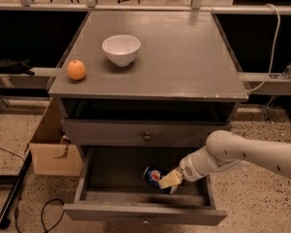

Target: Place pepsi can into middle drawer

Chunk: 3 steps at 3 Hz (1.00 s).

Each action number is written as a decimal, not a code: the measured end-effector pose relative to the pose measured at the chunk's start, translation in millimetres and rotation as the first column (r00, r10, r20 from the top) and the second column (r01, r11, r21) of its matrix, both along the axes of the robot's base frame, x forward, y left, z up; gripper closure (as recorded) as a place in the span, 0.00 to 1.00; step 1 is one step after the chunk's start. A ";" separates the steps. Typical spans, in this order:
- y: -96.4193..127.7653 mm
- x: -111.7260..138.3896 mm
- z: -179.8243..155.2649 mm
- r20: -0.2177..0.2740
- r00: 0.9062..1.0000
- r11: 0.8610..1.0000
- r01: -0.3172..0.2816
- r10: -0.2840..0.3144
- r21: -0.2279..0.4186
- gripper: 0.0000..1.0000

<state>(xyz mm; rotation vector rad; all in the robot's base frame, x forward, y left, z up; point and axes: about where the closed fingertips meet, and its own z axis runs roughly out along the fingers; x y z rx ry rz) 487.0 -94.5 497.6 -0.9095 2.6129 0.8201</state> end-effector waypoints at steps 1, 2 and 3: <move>5.6 17.4 -14.0 0.014 1.000 0.999 0.019 -0.020 0.042 1.00; 5.2 30.1 -20.2 0.039 0.997 0.985 0.058 -0.065 0.162 1.00; -3.1 28.3 -30.1 0.048 0.992 0.964 0.099 -0.114 0.247 1.00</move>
Offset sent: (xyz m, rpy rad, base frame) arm 0.0444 -0.0177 -0.0216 0.3273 -0.1016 -0.1469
